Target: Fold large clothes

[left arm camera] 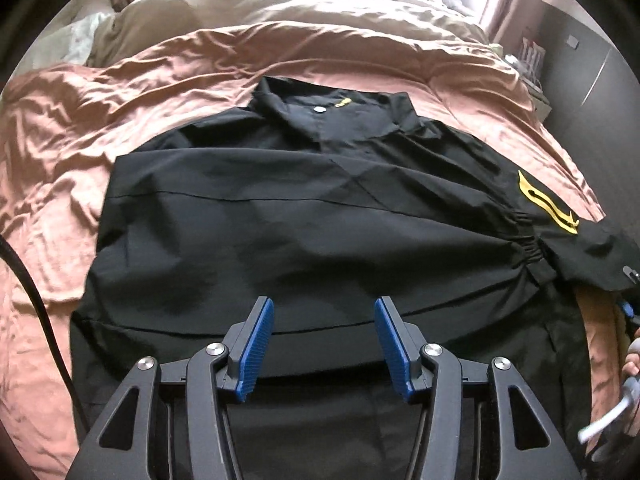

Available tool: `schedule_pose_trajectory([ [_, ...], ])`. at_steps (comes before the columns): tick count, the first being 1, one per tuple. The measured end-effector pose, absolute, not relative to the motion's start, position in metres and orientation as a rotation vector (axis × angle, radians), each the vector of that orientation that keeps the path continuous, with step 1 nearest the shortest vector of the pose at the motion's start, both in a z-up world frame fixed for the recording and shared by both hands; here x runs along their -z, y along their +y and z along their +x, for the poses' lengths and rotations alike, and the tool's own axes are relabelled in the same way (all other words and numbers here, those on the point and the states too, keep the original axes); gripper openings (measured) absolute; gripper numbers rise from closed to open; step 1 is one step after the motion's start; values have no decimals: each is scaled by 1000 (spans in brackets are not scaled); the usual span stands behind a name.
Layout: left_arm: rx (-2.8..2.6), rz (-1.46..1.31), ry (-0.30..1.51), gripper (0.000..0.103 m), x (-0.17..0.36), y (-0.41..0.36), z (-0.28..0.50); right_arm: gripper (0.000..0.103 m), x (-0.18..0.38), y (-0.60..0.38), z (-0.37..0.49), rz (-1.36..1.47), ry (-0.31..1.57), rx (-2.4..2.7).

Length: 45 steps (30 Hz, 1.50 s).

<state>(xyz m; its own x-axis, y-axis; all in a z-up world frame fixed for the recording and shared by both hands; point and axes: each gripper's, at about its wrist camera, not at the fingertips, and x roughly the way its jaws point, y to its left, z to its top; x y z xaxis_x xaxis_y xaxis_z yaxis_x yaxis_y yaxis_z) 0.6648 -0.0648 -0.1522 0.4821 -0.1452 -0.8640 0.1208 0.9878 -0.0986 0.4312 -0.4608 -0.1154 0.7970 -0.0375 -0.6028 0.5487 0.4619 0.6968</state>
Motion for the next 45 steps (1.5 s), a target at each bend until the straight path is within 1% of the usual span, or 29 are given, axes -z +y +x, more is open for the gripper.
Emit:
schedule_pose_trajectory([
  [2,165,-21,1058,55,154,-71,667,9,120,-460,435,1045,529,364],
  [4,169,-27,1058,55,153,-72,667,1,124,-461,434,1031,495,353],
  [7,180,-51,1049,55,150,-70,665,0,119,-455,430,1006,436,299],
  [9,186,-68,1042,55,148,-65,661,0,105,-441,429,972,395,243],
  [16,192,-146,1018,55,144,-37,640,0,74,-386,428,870,356,50],
  [24,171,-165,929,55,143,-7,605,0,45,-323,428,800,313,-121],
  [28,167,-182,946,55,152,5,602,0,43,-297,434,756,344,-188],
  [34,155,-271,912,55,148,30,595,0,45,-238,456,626,419,-306],
  [36,154,-320,902,55,147,39,594,0,44,-232,469,593,450,-337],
  [41,139,-354,896,55,148,53,594,0,60,-185,502,444,584,-408],
  [43,129,-368,898,55,149,58,594,0,55,-177,529,423,651,-401],
  [45,123,-380,899,55,150,63,594,1,69,-173,544,432,739,-390],
])
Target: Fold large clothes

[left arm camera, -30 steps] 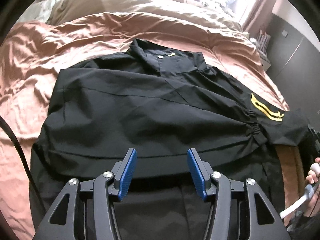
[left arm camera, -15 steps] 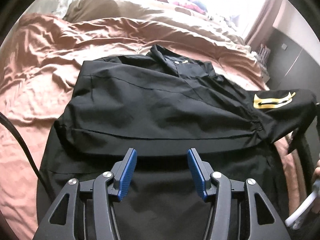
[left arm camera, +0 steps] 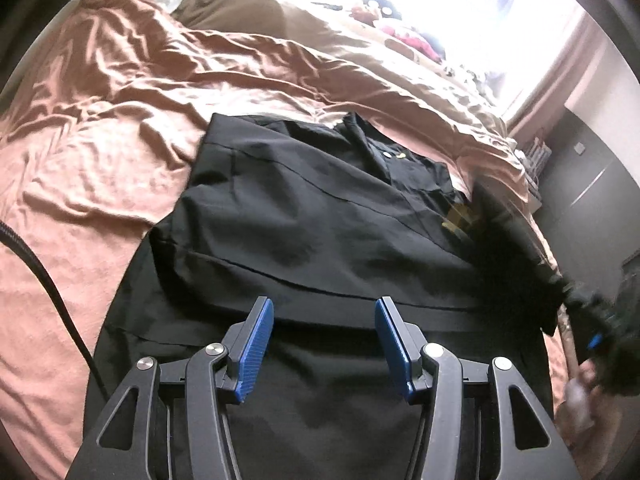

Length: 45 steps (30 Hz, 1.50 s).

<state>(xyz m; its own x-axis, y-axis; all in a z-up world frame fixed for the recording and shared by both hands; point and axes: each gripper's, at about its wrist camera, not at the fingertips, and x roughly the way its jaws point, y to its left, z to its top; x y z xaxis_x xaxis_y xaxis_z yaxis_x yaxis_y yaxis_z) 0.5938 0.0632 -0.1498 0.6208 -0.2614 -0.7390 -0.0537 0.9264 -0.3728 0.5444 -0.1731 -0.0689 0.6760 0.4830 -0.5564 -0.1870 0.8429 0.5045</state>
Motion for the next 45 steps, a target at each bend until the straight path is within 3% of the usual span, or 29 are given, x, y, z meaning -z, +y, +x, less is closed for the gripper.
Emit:
schedule_pose_trajectory([
  [4,116,-410,897,55,151,69,593,4,85,-180,568,572,831,-425],
  [6,116,-415,895,55,150,69,593,19,84,-185,572,615,854,-417],
  [8,122,-415,893,55,149,67,592,71,77,-197,561,656,846,-403],
  [10,128,-411,892,55,148,64,591,80,70,-212,545,682,821,-365],
  [22,117,-394,891,55,150,57,592,80,90,-316,514,878,770,3],
  [24,111,-401,889,55,152,58,593,68,101,-327,518,910,767,34],
  [26,104,-404,891,55,153,59,594,31,110,-338,525,942,769,45],
  [29,102,-408,891,55,154,61,596,10,101,-331,525,947,726,24],
  [35,96,-448,874,55,152,72,595,7,59,-272,521,812,604,-126],
  [45,94,-547,811,55,131,111,578,7,14,-122,505,549,560,-406],
])
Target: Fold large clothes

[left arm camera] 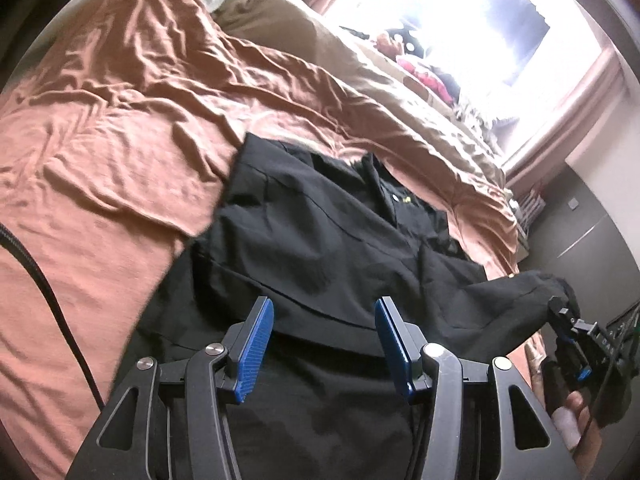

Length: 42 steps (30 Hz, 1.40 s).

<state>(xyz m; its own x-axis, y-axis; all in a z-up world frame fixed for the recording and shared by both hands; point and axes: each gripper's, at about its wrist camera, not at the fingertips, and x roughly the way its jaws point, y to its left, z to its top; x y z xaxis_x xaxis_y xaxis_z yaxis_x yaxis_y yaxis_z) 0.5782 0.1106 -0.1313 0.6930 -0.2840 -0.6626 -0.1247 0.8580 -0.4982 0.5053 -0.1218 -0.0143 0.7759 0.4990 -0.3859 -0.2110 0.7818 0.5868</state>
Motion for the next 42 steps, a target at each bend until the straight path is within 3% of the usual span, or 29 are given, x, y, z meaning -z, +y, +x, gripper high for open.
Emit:
schedule_pose_trajectory([
  [7,60,-594,779,55,124,148,564,7,28,-45,508,398,596,-531],
  [12,36,-668,786,55,130,179,558,7,44,-5,545,389,721,-565],
  [15,20,-684,798,55,134,188,557,12,53,1,561,406,793,-591],
  [16,20,-691,795,55,134,190,556,20,52,-1,571,414,799,-590],
  [19,16,-702,787,55,133,193,556,66,47,-21,572,444,789,-563],
  [20,17,-708,786,55,134,192,557,68,46,-27,568,451,782,-549],
  [27,46,-679,826,55,145,173,572,68,44,-118,530,485,757,-290],
  [33,14,-590,929,55,172,147,589,68,75,-214,524,661,794,-108],
  [42,-76,-443,1030,56,212,120,607,68,94,-281,519,834,820,-56],
])
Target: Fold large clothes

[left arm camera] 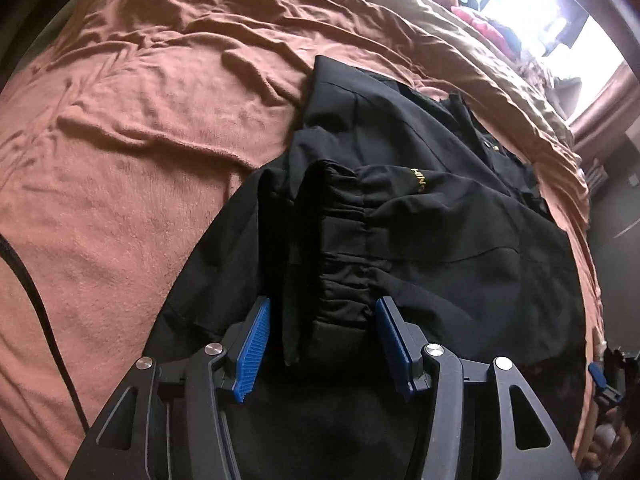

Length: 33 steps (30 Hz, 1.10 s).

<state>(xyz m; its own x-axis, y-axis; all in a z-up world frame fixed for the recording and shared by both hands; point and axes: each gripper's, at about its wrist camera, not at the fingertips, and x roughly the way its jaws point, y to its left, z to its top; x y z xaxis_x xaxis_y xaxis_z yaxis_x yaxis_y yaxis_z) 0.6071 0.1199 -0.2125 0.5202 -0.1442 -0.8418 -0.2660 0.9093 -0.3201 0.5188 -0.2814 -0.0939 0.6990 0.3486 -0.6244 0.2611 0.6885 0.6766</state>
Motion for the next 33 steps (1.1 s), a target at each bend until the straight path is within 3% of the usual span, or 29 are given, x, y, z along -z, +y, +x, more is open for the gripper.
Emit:
schedule_pose_trajectory([
  [3,-66,-385,1016,56,213,109,609,68,109,-307,522,947,838,-98],
  [4,-65,-360,1015,51,213,105,610,68,114,-312,526,978,839,-104],
  [5,-75,-326,1013,38,212,102,610,68,119,-317,529,1004,842,-103],
  [6,-80,-308,1011,35,211,100,610,67,124,-321,532,1034,842,-108],
  [7,-78,-310,1003,26,207,100,609,64,128,-323,535,1054,840,-117],
  [8,-82,-314,987,12,200,100,608,62,131,-324,536,1065,846,-124],
  [10,-85,-298,954,10,184,97,606,55,138,-325,539,1067,854,-115],
  [14,-61,-199,907,9,152,81,617,25,144,-333,542,1086,846,-95],
  [16,-60,-151,894,8,142,75,625,18,146,-337,539,1095,824,-82],
  [22,-82,-109,901,8,136,75,660,17,146,-339,531,1117,782,-85],
  [31,-134,-201,990,9,181,93,673,17,145,-336,532,1078,815,-11],
  [33,-152,-235,999,14,190,98,672,17,137,-333,533,1055,825,8],
])
